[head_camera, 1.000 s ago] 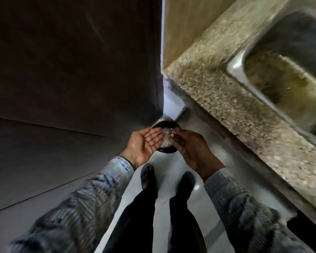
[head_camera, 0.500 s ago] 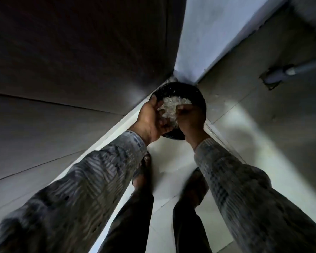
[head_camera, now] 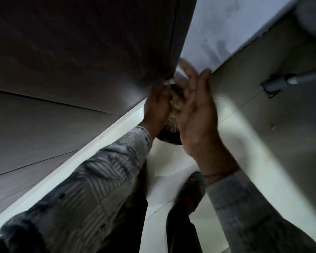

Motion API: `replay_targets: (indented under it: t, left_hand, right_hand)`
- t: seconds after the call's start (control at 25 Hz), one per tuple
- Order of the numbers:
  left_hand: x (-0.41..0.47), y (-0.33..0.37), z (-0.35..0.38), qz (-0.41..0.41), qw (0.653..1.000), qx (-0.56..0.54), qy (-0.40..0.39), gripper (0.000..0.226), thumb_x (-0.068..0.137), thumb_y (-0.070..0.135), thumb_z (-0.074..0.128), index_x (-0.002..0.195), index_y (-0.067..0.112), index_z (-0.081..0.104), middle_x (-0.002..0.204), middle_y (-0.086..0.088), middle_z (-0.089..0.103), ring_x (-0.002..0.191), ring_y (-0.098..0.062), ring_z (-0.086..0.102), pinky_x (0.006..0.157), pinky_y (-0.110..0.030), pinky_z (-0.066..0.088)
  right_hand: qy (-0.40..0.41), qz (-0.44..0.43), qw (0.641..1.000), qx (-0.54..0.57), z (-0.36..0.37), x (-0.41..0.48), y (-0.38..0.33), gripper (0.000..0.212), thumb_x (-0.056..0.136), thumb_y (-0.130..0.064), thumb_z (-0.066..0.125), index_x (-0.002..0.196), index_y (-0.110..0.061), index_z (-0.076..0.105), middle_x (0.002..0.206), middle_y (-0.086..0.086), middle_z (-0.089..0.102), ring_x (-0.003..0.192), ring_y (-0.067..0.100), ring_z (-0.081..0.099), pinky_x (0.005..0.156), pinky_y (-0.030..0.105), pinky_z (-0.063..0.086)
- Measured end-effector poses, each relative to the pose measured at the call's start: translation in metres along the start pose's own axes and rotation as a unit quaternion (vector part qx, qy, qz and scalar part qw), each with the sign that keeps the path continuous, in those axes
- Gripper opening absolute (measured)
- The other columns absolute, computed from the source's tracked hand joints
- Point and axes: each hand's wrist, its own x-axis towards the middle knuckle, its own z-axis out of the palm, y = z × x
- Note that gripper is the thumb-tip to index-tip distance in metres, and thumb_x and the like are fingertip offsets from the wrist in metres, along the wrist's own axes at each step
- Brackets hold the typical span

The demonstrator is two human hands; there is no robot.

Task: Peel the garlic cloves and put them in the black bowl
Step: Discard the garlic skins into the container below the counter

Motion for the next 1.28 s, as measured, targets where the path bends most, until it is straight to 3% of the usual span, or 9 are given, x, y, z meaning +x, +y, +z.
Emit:
replay_targets:
  t: [0.04,0.12,0.2,0.28,0.4,0.68,0.96,1.12,1.28]
  left_hand:
    - [0.0,0.011,0.002,-0.06,0.992,-0.11,-0.01,0.062,0.099,0.066,0.035,0.109,0.017,0.071,0.098,0.003,0.075,0.096,-0.014,0.068,0.099,-0.034,0.055]
    - [-0.024,0.036,0.011,-0.116,0.976,-0.15,-0.111,0.075,0.095,0.077,0.03,0.11,0.018,0.074,0.101,0.003,0.074,0.104,-0.015,0.065,0.1,-0.035,0.05]
    - [-0.06,0.054,0.002,-0.075,0.99,-0.041,-0.111,0.062,0.102,0.065,0.032,0.115,0.022,0.074,0.11,0.008,0.076,0.11,-0.01,0.068,0.1,-0.031,0.051]
    - [-0.085,0.068,-0.023,0.023,0.993,0.114,-0.01,0.028,0.102,0.035,0.052,0.12,0.026,0.071,0.121,0.008,0.072,0.116,-0.012,0.065,0.102,-0.03,0.048]
    - [-0.114,0.106,-0.054,0.08,0.927,0.367,-0.003,0.065,0.084,0.012,0.065,0.145,0.029,0.051,0.143,0.002,0.055,0.133,-0.018,0.047,0.1,-0.014,0.032]
    - [-0.243,0.256,-0.053,0.166,0.806,0.566,-0.048,0.1,0.076,0.037,0.073,0.16,0.035,0.019,0.161,-0.002,0.034,0.145,-0.028,0.037,0.113,-0.042,0.041]
    - [-0.37,0.413,-0.022,0.329,0.773,0.527,-0.13,0.108,0.069,0.057,0.072,0.159,0.035,0.018,0.162,-0.005,0.031,0.146,-0.03,0.035,0.113,-0.049,0.041]
    - [-0.419,0.489,0.0,0.444,0.702,0.517,-0.206,0.112,0.069,0.056,0.079,0.16,0.033,0.018,0.162,-0.008,0.031,0.147,-0.031,0.035,0.116,-0.046,0.038]
    - [-0.473,0.54,0.025,0.541,0.609,0.513,-0.27,0.115,0.069,0.06,0.08,0.16,0.038,0.013,0.165,-0.006,0.027,0.148,-0.031,0.032,0.116,-0.047,0.038]
  right_hand:
    - [0.002,-0.066,0.996,-0.055,0.004,-0.005,0.005,0.052,0.107,-0.046,0.034,0.152,-0.023,0.046,0.157,0.001,0.047,0.148,0.024,0.041,0.122,0.048,0.032]
    - [-0.067,0.016,0.986,-0.153,0.002,-0.017,0.043,0.051,0.104,-0.038,0.033,0.149,-0.02,0.05,0.154,0.005,0.049,0.146,0.029,0.043,0.12,0.05,0.033]
    - [-0.114,0.117,0.958,-0.236,-0.015,-0.003,0.047,0.056,0.096,-0.039,0.045,0.148,-0.018,0.051,0.153,0.01,0.05,0.143,0.032,0.044,0.118,0.046,0.035]
    - [-0.115,0.075,0.96,-0.243,-0.034,-0.002,0.013,0.071,0.088,-0.038,0.057,0.155,-0.02,0.042,0.157,0.01,0.045,0.145,0.031,0.04,0.12,0.045,0.032]
    - [-0.106,0.048,0.968,-0.223,-0.066,-0.015,-0.057,0.087,0.081,-0.036,0.07,0.158,-0.024,0.032,0.161,0.007,0.038,0.148,0.028,0.036,0.12,0.046,0.034]
    - [-0.118,0.048,0.971,-0.204,-0.188,-0.064,-0.267,0.083,0.088,-0.037,0.074,0.159,-0.021,0.034,0.155,0.009,0.046,0.142,0.025,0.043,0.116,0.037,0.038]
    - [0.002,0.047,0.987,-0.157,-0.326,-0.135,-0.468,0.081,0.083,-0.034,0.08,0.155,-0.023,0.042,0.148,0.007,0.056,0.135,0.015,0.054,0.111,0.031,0.045]
    - [0.104,0.065,0.961,-0.246,-0.365,-0.199,-0.535,0.093,0.083,-0.035,0.084,0.159,-0.027,0.033,0.157,0.008,0.045,0.143,0.022,0.043,0.109,0.015,0.025]
    - [0.245,0.106,0.916,-0.299,-0.385,-0.278,-0.581,0.1,0.078,-0.046,0.084,0.16,-0.028,0.031,0.159,0.007,0.039,0.146,0.025,0.037,0.121,0.03,0.029]
